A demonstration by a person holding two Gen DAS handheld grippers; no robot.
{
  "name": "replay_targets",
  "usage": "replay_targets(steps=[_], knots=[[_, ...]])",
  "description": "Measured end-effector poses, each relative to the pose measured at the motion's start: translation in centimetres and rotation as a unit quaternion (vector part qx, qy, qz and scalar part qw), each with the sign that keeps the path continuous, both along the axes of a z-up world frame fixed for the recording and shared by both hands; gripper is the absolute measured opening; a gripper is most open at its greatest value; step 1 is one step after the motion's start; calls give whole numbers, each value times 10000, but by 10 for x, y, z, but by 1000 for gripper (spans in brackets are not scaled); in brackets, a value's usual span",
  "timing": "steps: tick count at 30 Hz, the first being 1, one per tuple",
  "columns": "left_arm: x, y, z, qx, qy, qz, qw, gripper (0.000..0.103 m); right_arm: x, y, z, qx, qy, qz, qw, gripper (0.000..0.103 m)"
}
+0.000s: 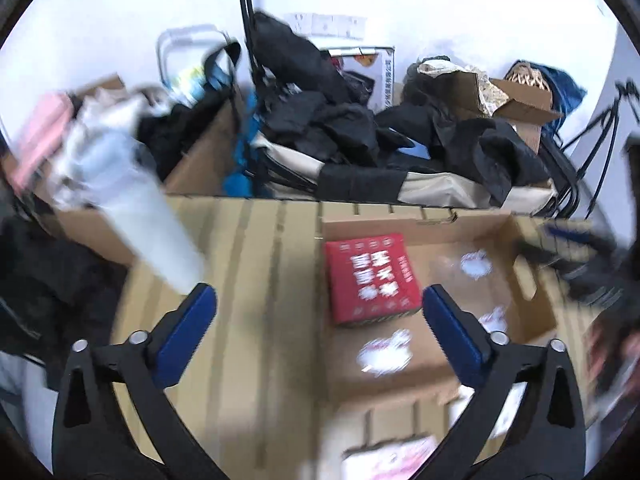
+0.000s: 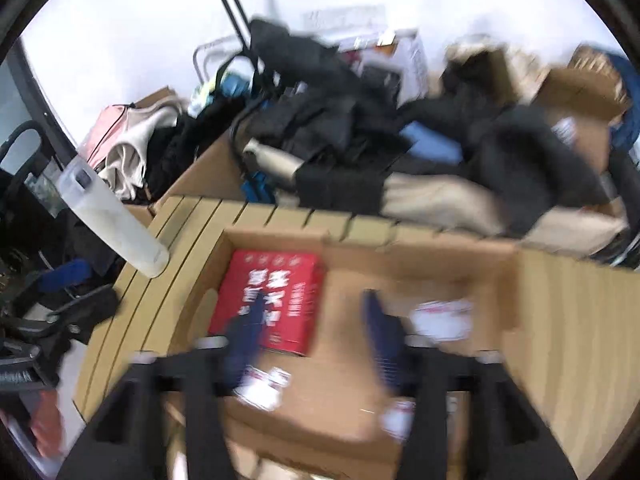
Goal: Organize objects
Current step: 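Withdraw the right tool from the tray toward the pink card wallet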
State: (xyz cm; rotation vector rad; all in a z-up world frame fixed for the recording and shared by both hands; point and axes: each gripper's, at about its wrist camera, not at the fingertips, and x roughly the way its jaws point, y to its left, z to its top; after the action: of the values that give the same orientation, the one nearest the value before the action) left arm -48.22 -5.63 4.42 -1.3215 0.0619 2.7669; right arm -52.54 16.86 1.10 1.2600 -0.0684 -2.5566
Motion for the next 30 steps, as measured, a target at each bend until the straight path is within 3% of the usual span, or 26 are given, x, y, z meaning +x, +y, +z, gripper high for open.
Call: replay_targets(steps=[2,4,8,12,16,21,23,26,28,30], knots=[[20,-8,15,-196,55,195,9996,103,22,28,25,166,122,-198,9996,93],[39,-13,28,-153,26,345,9993,103,39,43,40,365,82,-402,9985,94],[79,-15,53,-19,60,448,9990,103,90,60,72,274,376,-449,9979,94],[141,-5,75,-237,469,144,9985,103,148,67,98,153,781,-280,9964,94],[206,2,72,-272,738,-245,9966,103,210,70,106,34,1039,-90,9945,94],[283,-10,42,666,677,-97,9954,103,304,64,70,-61,1685,141,9856,95],[307,-12,22,805,599,46,9949,103,330,56,41,209,1358,102,9905,95],[338,-18,-13,1023,318,361,9936,103,367,55,-3,-20,1014,-77,9948,95],[347,-21,-35,1239,36,407,9915,103,377,55,-24,146,777,-345,9963,95],[345,-18,-48,1158,-237,344,9924,103,374,51,-40,319,605,-266,9973,95]])
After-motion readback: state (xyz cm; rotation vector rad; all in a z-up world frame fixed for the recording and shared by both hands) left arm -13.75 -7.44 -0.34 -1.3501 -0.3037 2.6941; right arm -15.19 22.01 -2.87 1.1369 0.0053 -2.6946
